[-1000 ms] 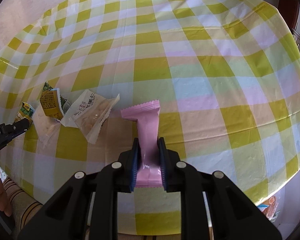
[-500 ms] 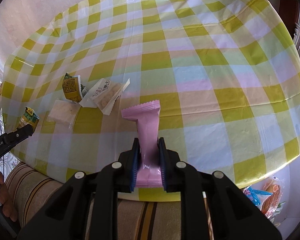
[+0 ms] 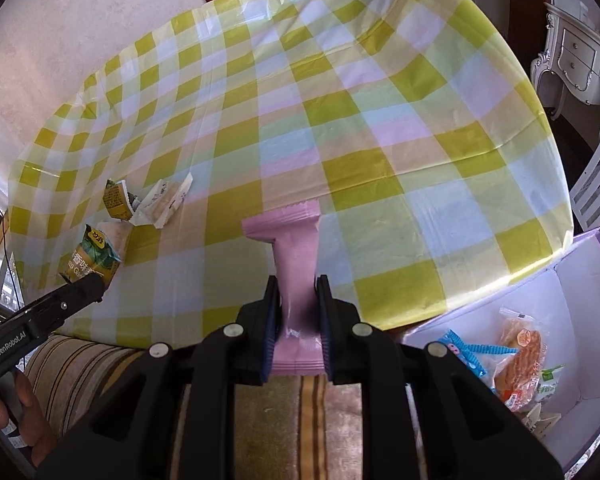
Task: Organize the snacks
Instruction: 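Carry the pink bar and green chip bag into the white box and open both tools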
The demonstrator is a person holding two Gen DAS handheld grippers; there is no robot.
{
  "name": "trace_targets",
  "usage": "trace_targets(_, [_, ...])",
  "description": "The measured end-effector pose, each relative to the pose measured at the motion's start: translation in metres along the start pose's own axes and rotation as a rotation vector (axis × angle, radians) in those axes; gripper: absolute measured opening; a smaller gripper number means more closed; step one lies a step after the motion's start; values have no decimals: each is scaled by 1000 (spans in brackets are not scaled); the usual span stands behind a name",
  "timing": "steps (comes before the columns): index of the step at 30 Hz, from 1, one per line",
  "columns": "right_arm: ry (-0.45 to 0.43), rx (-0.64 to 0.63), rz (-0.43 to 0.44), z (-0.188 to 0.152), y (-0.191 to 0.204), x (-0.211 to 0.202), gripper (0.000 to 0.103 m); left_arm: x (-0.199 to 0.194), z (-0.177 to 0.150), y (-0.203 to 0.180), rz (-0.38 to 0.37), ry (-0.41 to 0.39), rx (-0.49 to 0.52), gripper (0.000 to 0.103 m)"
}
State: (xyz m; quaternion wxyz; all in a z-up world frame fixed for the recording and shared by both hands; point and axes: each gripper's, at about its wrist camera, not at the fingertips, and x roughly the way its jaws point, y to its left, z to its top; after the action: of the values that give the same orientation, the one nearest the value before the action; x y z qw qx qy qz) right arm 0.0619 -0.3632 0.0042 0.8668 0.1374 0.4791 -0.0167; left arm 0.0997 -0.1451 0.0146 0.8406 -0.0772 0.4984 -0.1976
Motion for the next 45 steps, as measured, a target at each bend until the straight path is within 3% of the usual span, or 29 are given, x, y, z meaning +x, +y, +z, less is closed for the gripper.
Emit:
trace_targets(12, [-4,159,-181,-26,-102,-20,19,49,-21,-122,-200,152,234,26])
trace_targets(23, [6,279,-285,-45,-159,-29,20,71,-42,-175,-278,257,343,26])
trace_targets(26, [5,300,-301,-48,-168,-33,26,76,-46,-182,-299,289,355,26])
trace_targets(29, [1,313,-319,-49,-171,-36,44,81,-49,-188,-319,319,372,27])
trace_targets(31, [-4,318,-327,-48,-171,-37,59,82,-51,-190,-317,325,380,33])
trace_targets(33, [-9,321,-328,-47,-169,-38,65,80,-50,-189,-319,316,377,42])
trace_targets(39, [-8,316,-321,-44,-162,-36,74,78,-47,-183,-318,308,347,45])
trace_targets(45, [-7,306,-312,-40,-153,-36,75,71,-44,-176,-305,274,330,46])
